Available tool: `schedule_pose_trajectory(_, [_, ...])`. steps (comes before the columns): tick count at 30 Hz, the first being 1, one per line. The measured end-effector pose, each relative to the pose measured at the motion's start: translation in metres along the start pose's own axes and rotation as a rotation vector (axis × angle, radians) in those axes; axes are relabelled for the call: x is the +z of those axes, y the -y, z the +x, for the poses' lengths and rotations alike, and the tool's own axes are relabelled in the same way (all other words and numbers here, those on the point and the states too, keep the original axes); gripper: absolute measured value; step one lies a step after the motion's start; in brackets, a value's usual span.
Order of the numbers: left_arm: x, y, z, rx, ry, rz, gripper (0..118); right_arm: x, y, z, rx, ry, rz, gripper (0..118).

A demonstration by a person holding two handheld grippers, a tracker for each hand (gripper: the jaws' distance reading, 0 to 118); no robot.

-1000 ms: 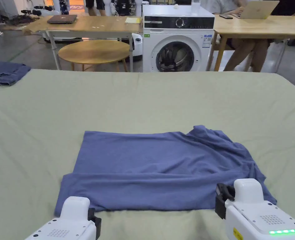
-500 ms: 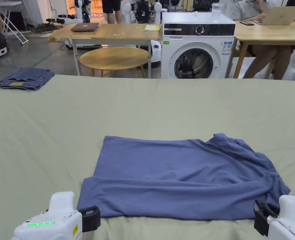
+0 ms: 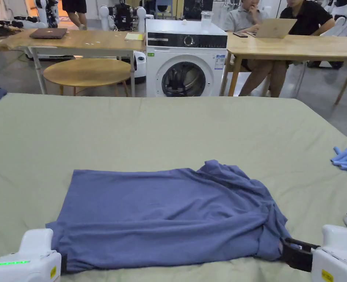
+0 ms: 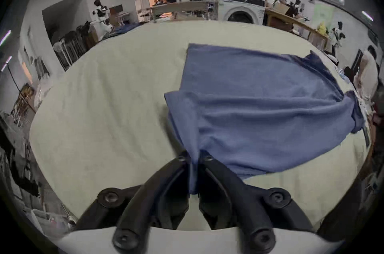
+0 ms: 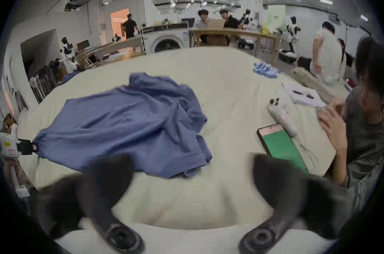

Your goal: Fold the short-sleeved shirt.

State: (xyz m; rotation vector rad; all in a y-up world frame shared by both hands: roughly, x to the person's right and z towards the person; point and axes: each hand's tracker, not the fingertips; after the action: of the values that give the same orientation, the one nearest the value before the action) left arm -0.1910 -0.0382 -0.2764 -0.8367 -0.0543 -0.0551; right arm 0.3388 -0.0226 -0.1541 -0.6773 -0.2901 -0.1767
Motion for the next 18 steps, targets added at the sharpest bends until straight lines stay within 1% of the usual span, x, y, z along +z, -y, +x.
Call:
schedule_pose_trajectory(1, [0.002,-0.002,-0.001,-0.001,0.006,0.003,1,-0.008,0.003,0.002,0.029,0.021,-0.024,118])
schedule_pose_trajectory(2, [0.004,-0.005,-0.001,-0.001,0.008,0.004,1,-0.019,0.003,0.001,0.037,0.045,-0.032,118])
schedule_pose_trajectory(3, [0.005,-0.005,-0.001,-0.002,0.009,0.01,1,-0.03,0.004,0.001,0.044,0.044,-0.067,117])
schedule_pose_trajectory(4, [0.005,-0.006,-0.001,-0.004,0.008,0.013,1,-0.043,0.003,0.002,0.047,0.026,-0.09,113])
schedule_pose_trajectory(5, [0.004,-0.007,-0.002,-0.005,0.008,0.012,1,-0.053,0.004,0.0,0.046,-0.001,-0.124,113])
schedule_pose_trajectory(6, [0.004,-0.006,-0.002,-0.006,0.007,0.01,1,-0.061,0.005,-0.002,0.048,-0.01,-0.147,110])
schedule_pose_trajectory(7, [0.002,-0.005,-0.002,-0.006,0.004,0.007,1,-0.067,0.005,-0.004,0.051,-0.027,-0.163,100])
schedule_pose_trajectory(8, [-0.001,-0.004,-0.003,-0.007,0.003,0.0,1,-0.073,0.001,-0.001,0.039,-0.045,-0.165,59])
schedule_pose_trajectory(9, [-0.004,-0.003,-0.005,-0.006,0.002,-0.008,1,-0.075,0.001,-0.001,0.014,-0.071,-0.18,21])
schedule_pose_trajectory(10, [-0.005,-0.001,-0.006,-0.006,0.002,-0.011,1,-0.074,0.0,-0.002,-0.026,-0.133,-0.192,12])
schedule_pose_trajectory(11, [-0.003,0.002,-0.007,-0.005,-0.005,-0.003,1,-0.07,-0.003,-0.004,-0.014,-0.082,-0.194,11])
schedule_pose_trajectory(15, [0.018,-0.001,-0.018,0.024,0.02,0.023,1,-0.03,-0.019,0.002,-0.013,-0.094,-0.119,11])
schedule_pose_trajectory(17, [0.036,-0.007,-0.019,-0.006,0.028,0.051,1,-0.003,-0.028,0.0,0.012,-0.098,-0.077,11])
schedule_pose_trajectory(18, [0.046,-0.009,-0.02,-0.009,0.035,0.07,1,0.012,-0.032,-0.002,0.039,-0.102,-0.049,11])
